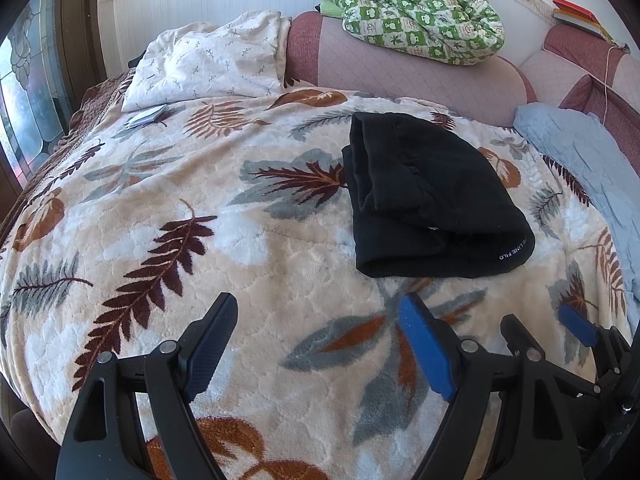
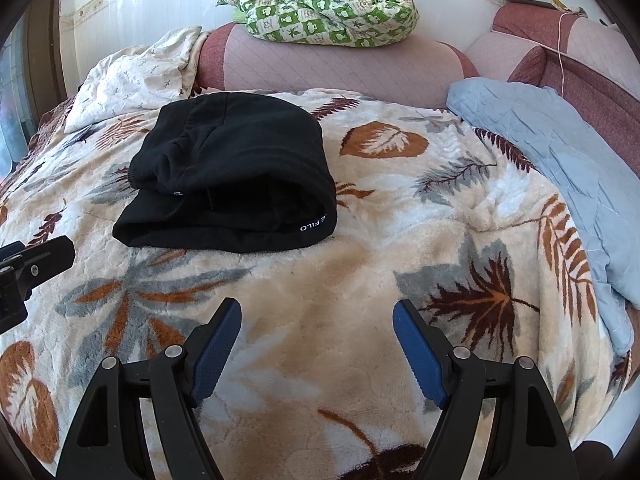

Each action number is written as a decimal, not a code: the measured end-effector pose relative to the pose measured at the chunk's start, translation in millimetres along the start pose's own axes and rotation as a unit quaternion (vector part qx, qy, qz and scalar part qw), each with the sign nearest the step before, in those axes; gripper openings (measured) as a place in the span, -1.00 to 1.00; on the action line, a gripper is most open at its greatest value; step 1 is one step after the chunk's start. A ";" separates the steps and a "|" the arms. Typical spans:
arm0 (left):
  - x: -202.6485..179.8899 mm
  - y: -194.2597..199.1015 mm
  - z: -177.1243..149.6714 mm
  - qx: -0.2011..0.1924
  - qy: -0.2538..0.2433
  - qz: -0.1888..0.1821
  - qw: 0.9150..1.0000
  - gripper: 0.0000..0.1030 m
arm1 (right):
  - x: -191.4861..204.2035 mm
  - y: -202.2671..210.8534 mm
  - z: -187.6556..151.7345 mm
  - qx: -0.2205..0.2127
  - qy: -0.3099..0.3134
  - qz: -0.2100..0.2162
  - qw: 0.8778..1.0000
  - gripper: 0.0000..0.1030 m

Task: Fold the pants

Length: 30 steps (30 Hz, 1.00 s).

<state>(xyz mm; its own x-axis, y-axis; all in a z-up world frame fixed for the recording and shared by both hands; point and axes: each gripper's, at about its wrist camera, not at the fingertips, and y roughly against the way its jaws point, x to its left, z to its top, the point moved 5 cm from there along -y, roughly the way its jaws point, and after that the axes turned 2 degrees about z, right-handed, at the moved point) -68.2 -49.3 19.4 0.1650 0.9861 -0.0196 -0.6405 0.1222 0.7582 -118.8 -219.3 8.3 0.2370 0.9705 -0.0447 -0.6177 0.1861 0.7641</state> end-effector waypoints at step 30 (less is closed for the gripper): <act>10.1 57.1 19.1 -0.125 0.011 0.060 0.990 0.72 | -5.4 25.6 10.4 -0.041 -0.012 0.012 0.999 0.63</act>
<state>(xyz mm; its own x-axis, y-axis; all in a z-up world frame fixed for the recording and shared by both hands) -88.8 -34.5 74.9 0.0607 0.9972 0.0448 -0.8202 0.0242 0.5716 -128.1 -221.4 34.8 0.2394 0.9708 -0.0111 -0.6820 0.1763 0.7098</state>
